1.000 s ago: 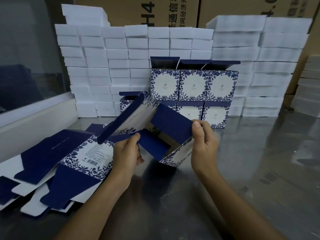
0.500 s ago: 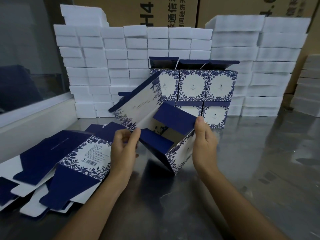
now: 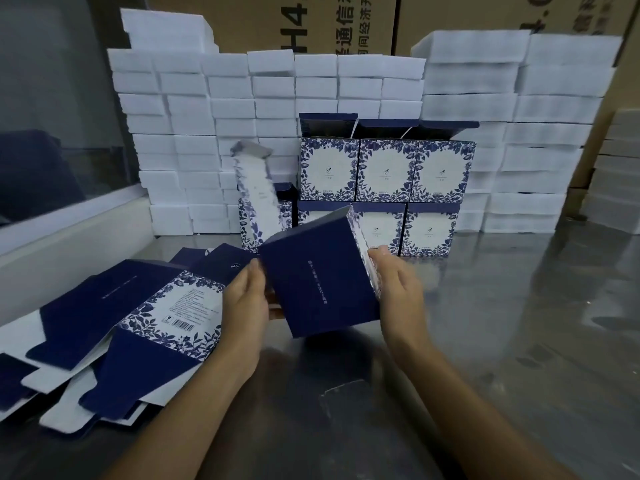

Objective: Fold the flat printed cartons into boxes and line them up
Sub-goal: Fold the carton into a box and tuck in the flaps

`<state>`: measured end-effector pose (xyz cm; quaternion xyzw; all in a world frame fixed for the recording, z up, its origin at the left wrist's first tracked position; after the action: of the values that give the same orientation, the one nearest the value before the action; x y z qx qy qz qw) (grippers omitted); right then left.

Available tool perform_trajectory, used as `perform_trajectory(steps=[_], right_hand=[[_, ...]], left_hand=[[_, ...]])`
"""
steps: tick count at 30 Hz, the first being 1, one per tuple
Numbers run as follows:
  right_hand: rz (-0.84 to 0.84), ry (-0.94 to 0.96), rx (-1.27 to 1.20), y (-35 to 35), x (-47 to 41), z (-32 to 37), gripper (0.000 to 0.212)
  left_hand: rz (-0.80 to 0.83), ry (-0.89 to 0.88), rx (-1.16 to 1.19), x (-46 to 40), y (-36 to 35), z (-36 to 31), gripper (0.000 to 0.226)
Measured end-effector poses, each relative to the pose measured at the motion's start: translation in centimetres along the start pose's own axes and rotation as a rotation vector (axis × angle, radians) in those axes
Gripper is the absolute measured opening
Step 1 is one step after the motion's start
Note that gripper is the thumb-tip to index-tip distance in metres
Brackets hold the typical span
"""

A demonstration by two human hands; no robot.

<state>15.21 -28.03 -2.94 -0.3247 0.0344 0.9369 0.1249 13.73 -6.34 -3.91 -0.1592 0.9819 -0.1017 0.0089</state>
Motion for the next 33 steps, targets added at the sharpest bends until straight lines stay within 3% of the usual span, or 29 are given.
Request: perform_trajectory(steps=[2, 5, 10, 12, 16, 20, 24, 27, 30, 33], right_hand=[[0.026, -0.033, -0.104, -0.5, 0.3, 0.5, 0.07], [0.101, -0.074, -0.261, -1.5, 0.8, 1.0, 0.049], [0.035, -0.078, -0.191, -1.2, 0.8, 0.5, 0.018], [0.0, -0.071, -0.166, -0.8, 0.6, 0.2, 0.006], [-0.024, -0.037, -0.09, -0.3, 0.4, -0.1, 0.018], [-0.025, -0.007, 0.018, -0.1, 0.2, -0.5, 0.008], [0.032, -0.091, -0.038, -0.8, 0.5, -0.8, 0.055], [0.047, -0.127, -0.102, -1.3, 0.8, -0.8, 0.064], [0.035, -0.087, -0.068, -1.1, 0.8, -0.2, 0.071], [0.015, -0.04, -0.013, -0.7, 0.8, 0.4, 0.08]], left_hand=[[-0.025, -0.019, -0.023, -0.1, 0.2, -0.1, 0.026], [-0.015, 0.024, 0.006, -0.3, 0.2, 0.1, 0.023], [0.083, 0.091, 0.043, -0.2, -0.4, 0.5, 0.071], [0.109, 0.082, 0.045, 0.0, -0.5, 0.5, 0.079], [0.091, 0.068, 0.09, -0.1, -0.2, 0.2, 0.071], [0.078, 0.018, 0.074, -0.1, -0.4, -0.2, 0.052], [0.076, 0.015, 0.053, 0.3, -0.6, -0.2, 0.041], [0.093, 0.0, 0.034, 0.9, -0.8, -0.7, 0.052], [0.12, -0.019, 0.017, 1.4, -1.1, -1.0, 0.077], [0.109, -0.027, 0.012, 1.7, -1.2, -1.2, 0.081]])
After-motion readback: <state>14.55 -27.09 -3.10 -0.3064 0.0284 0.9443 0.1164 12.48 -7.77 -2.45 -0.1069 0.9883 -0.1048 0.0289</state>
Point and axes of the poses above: each hand's wrist, its own x-axis away from the middle knuckle, its own y-axis out of the back of the hand, z = x × y, the point moved 7 cm from there along -x, towards the middle knuckle, and after that the axes turned 14 degrees about y, right-handed, at the moved point
